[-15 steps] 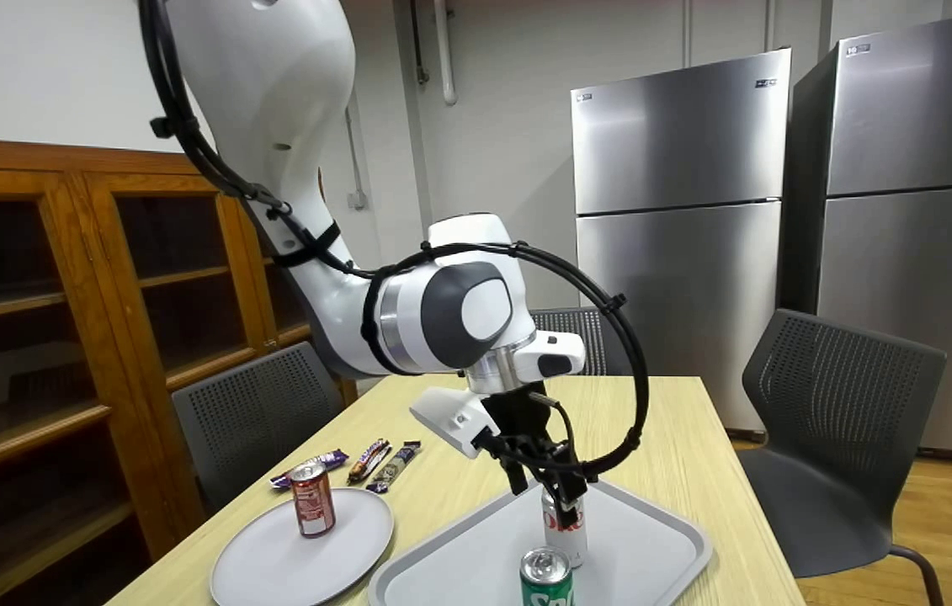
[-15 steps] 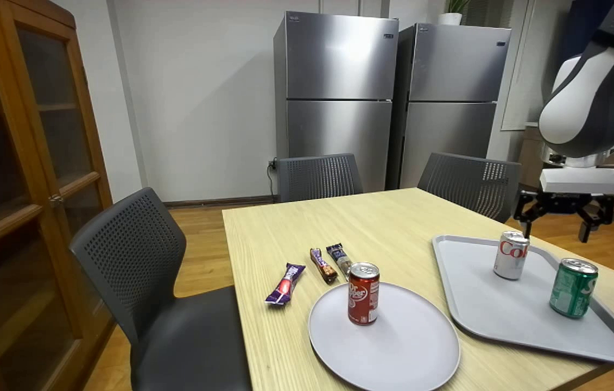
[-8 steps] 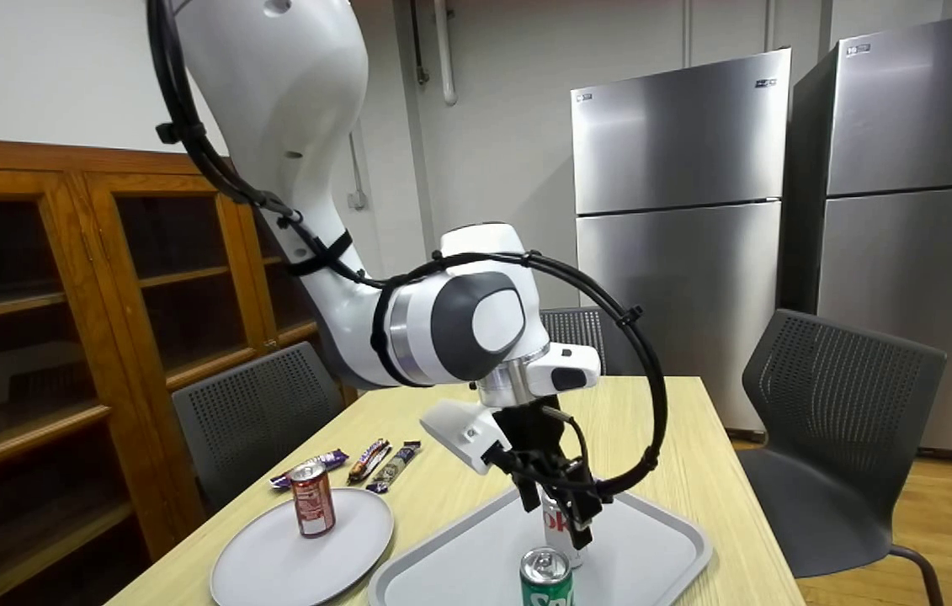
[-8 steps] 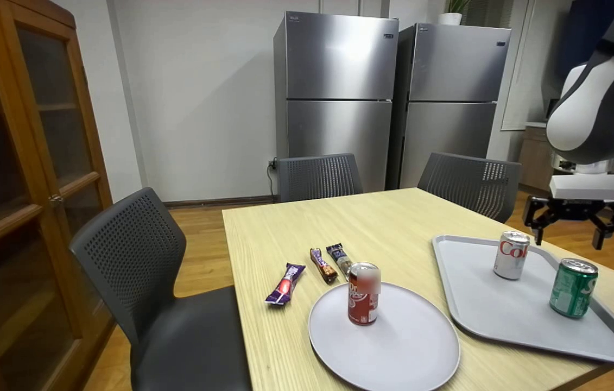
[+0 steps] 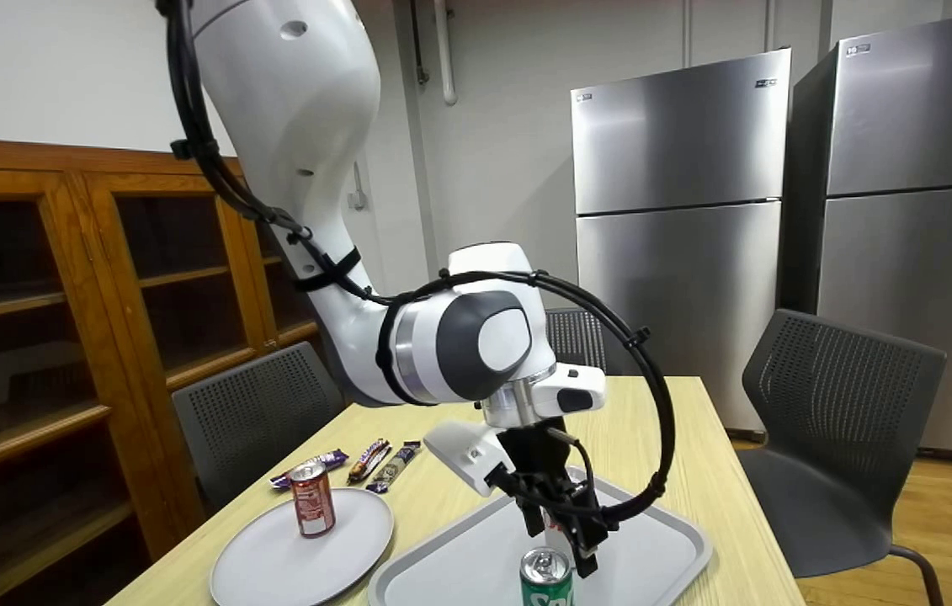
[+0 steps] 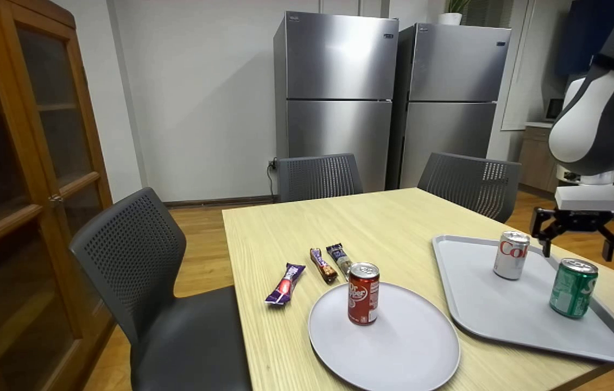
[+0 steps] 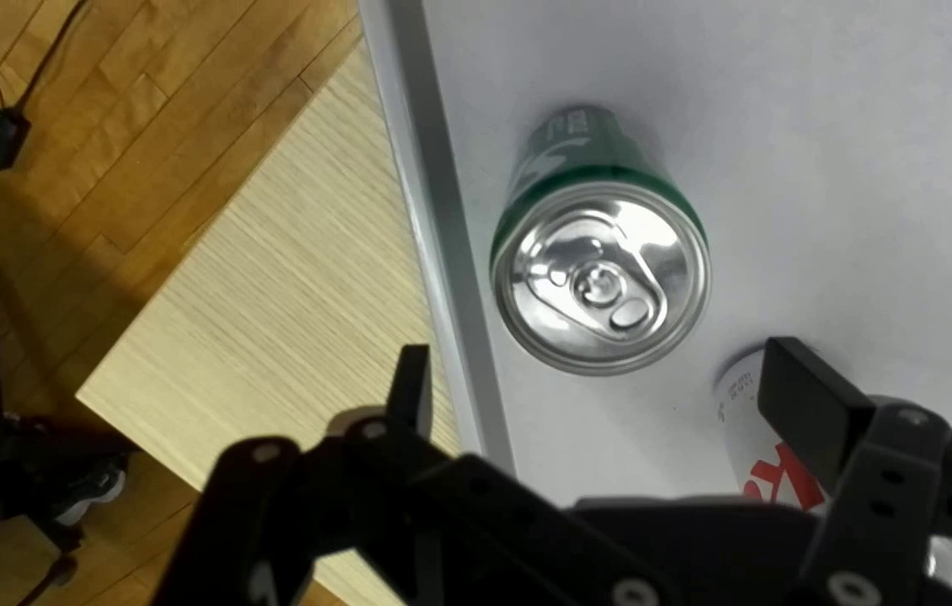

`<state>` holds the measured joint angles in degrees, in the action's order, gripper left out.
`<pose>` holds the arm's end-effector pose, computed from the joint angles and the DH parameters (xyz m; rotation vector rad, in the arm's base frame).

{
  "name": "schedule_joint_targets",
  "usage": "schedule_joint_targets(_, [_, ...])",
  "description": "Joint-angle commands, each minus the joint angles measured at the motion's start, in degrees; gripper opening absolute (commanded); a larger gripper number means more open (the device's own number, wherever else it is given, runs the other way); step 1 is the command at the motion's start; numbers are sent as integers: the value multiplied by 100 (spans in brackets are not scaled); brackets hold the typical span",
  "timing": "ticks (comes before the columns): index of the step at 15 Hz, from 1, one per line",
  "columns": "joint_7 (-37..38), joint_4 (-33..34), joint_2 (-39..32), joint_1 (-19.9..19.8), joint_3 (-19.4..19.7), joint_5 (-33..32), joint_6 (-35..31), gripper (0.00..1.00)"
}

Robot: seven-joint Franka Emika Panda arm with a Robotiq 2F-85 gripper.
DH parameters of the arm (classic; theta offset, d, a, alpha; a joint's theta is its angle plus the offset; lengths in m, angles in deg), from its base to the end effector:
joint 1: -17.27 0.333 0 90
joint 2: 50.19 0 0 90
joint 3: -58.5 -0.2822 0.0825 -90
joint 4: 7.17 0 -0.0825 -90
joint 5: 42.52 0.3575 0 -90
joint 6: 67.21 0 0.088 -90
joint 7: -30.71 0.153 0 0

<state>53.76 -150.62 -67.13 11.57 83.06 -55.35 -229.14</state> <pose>0.3890 -0.2374 0.1310 2.7659 -1.0082 0.0420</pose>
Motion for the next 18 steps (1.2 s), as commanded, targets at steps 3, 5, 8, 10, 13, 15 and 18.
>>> schedule_joint_targets(3, [94, 133, -246, 147, 62, 78, 70, 100])
schedule_joint_targets(5, [98, 153, -312, 174, 72, 97, 88, 100])
schedule_joint_targets(8, [97, 198, -414, 195, 75, 135, 92, 100])
schedule_joint_targets(10, [92, 224, -463, 219, 73, 159, 93, 100])
schedule_joint_targets(13, [69, 241, -520, 255, 63, 208, 106, 100])
schedule_joint_targets(15, [48, 234, -528, 262, 42, 259, 118, 100])
schedule_joint_targets(18, [39, 226, -537, 286, 37, 326, 127, 100])
